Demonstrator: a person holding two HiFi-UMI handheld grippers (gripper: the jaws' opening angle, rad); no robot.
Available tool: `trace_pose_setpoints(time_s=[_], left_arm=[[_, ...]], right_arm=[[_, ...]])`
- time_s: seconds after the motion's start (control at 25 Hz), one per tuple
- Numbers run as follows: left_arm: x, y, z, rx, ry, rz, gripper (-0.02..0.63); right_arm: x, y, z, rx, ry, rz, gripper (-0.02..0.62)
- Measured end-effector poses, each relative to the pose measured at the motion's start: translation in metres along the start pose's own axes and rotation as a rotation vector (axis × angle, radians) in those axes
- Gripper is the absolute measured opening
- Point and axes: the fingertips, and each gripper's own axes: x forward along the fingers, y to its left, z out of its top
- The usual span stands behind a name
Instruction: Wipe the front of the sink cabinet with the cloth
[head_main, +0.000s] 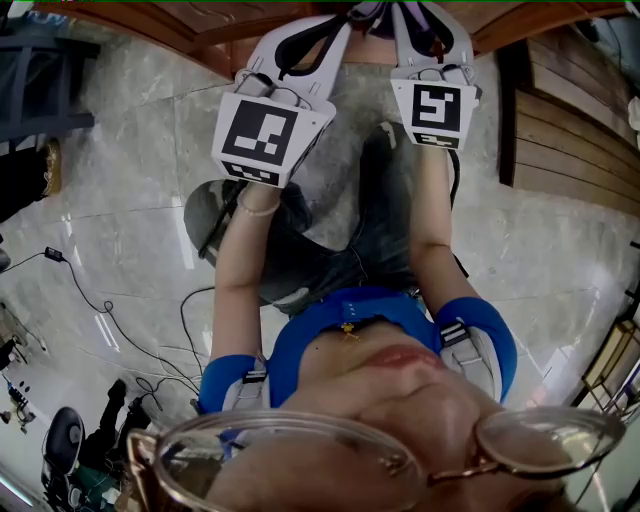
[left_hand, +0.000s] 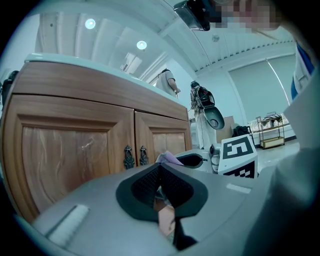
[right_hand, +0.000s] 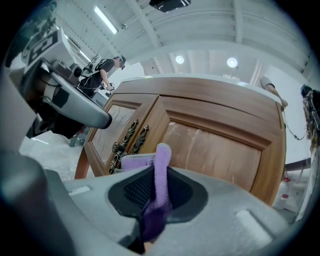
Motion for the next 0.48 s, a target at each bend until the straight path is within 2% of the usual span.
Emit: trace_pose_setpoints(time_s=[0.48], left_arm=[[0.006,-0.009,0.002,0.005,-0.002,-0.032,0.0]], right_arm=[[-0.02,-0.042,-0.017,-0.004,0.046,-0.087,0.057]])
